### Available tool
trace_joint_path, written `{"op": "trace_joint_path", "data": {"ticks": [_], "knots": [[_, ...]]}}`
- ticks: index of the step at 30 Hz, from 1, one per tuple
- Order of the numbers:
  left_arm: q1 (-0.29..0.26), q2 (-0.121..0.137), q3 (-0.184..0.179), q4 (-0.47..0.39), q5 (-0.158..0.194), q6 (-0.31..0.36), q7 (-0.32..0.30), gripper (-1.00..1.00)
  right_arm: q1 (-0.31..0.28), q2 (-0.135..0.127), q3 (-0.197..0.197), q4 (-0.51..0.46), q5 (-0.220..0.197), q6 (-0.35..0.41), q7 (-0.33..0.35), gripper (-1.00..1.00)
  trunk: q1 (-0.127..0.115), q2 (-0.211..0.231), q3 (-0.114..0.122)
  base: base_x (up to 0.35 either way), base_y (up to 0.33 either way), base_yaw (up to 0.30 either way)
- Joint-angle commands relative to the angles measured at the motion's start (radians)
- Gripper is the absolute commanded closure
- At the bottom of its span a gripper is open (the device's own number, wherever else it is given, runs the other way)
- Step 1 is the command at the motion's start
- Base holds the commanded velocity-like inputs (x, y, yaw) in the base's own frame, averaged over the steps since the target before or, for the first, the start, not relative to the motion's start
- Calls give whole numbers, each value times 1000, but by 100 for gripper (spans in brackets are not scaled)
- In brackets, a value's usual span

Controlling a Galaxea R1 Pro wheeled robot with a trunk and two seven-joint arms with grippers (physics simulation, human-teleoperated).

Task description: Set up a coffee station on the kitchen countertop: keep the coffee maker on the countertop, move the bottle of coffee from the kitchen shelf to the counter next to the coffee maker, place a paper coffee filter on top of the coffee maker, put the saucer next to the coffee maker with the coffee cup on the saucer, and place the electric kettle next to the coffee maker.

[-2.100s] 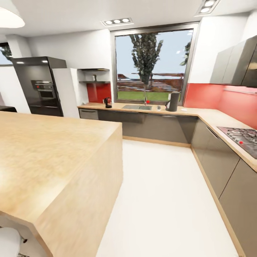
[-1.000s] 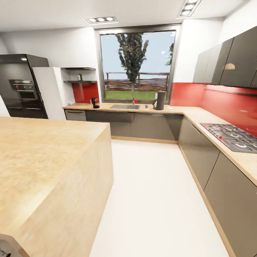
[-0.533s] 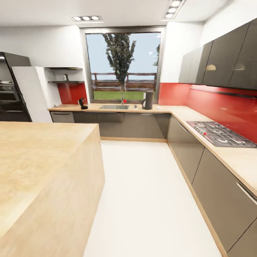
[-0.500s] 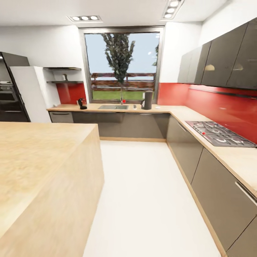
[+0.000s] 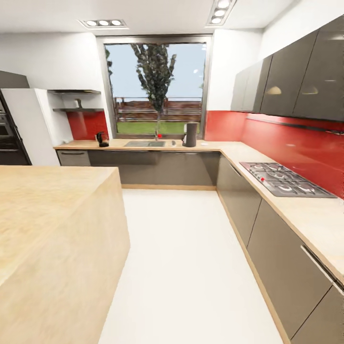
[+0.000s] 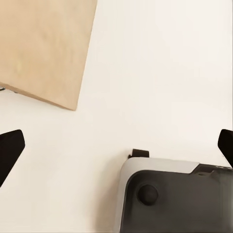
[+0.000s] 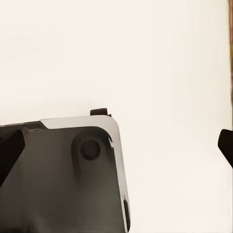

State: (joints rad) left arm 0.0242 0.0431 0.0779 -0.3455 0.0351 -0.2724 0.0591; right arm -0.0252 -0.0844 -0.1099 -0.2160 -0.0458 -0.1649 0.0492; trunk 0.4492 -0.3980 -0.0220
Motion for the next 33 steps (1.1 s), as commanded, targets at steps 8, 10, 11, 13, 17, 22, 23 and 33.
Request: {"op": "trace_joint_path", "data": {"ticks": [8, 10, 11, 13, 17, 22, 23, 33], "knots": [[0, 1, 0, -3, 3, 1, 1, -100, -1, 1, 0, 1, -3, -5, 5, -100, 1, -2, -2, 152, -278, 0], [0, 1, 0, -3, 3, 1, 1, -100, -1, 1, 1, 1, -3, -5, 5, -100, 1, -2, -2, 237, -243, 0], [0, 1, 0, -3, 3, 1, 1, -100, -1, 1, 1, 1, -3, -5, 5, -100, 1, -2, -2, 247, -236, 0], [0, 1, 0, -3, 3, 1, 1, -100, -1, 2, 2, 1, -3, -5, 5, -100, 1, -2, -2, 258, -225, 0], [0, 3, 0, -3, 3, 1, 1, -100, -1, 3, 2, 1, -3, -5, 5, -100, 1, -2, -2, 277, -199, 0], [0, 3, 0, -3, 3, 1, 1, -100, -1, 3, 3, 1, -3, -6, 5, -100, 1, -2, -2, 300, -149, 0], [0, 3, 0, -3, 3, 1, 1, -100, -1, 3, 3, 1, -3, -7, 5, -100, 1, -2, -2, 308, -131, 0], [0, 4, 0, -1, 4, 1, 1, -100, -1, 3, 5, 1, -2, -6, -1, -100, 1, -2, -2, 312, -122, 0]]}}
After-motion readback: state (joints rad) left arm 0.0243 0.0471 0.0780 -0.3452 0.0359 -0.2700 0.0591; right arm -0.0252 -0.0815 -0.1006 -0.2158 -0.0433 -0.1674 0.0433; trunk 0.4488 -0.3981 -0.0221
